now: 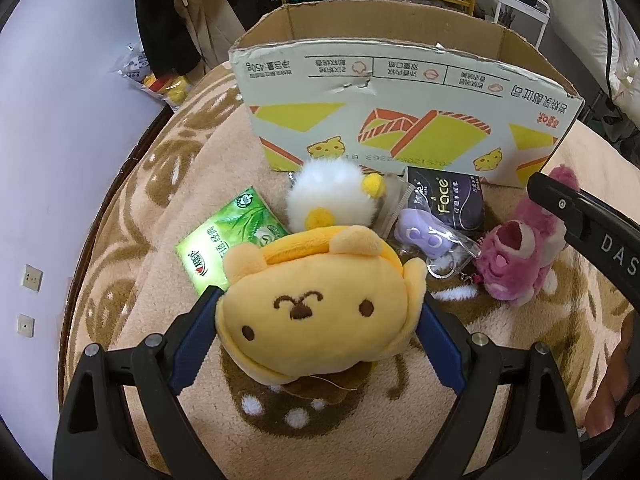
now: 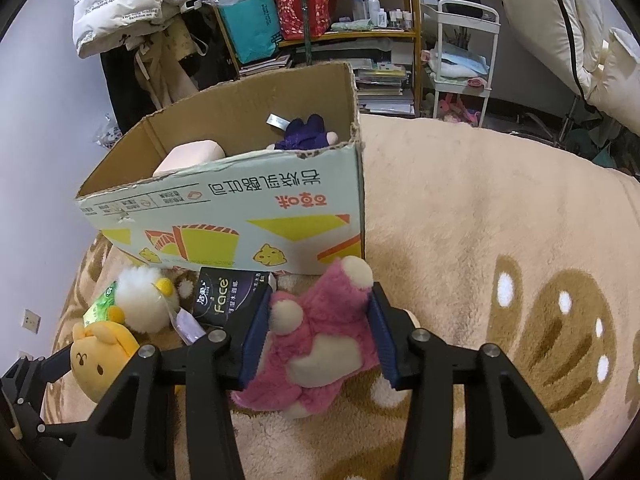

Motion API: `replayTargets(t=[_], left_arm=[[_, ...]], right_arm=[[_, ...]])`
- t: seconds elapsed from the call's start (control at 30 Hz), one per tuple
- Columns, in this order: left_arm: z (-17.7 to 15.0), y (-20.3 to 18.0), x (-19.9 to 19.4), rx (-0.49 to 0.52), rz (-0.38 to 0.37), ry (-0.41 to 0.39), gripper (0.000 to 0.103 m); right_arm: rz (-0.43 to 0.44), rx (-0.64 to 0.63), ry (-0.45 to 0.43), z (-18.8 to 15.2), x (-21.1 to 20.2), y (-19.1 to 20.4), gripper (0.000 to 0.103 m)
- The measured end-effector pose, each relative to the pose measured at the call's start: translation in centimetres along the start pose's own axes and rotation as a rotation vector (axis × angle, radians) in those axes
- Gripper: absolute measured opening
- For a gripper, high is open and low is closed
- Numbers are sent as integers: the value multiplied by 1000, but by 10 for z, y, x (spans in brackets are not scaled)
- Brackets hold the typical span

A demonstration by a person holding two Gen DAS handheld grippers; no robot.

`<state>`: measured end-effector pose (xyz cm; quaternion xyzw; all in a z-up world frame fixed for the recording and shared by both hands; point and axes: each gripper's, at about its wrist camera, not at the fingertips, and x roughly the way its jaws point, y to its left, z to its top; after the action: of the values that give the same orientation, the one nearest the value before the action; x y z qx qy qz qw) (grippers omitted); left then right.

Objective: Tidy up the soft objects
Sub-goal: 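Lift the yellow bear with the left tool while the right tool lifts the pink bear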

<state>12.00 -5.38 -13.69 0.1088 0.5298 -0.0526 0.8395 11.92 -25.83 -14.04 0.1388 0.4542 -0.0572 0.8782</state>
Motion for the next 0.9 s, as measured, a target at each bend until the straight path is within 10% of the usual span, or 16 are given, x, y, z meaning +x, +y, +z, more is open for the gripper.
replayTargets(t=[0.37, 0.9], left_arm=[[0, 9, -16, -33, 5, -60, 91], [1, 15, -83, -48, 62, -391, 91]], right_arm=[[-14, -17, -64, 0, -22, 3, 46], [-4, -89, -270, 14, -91, 18, 46]])
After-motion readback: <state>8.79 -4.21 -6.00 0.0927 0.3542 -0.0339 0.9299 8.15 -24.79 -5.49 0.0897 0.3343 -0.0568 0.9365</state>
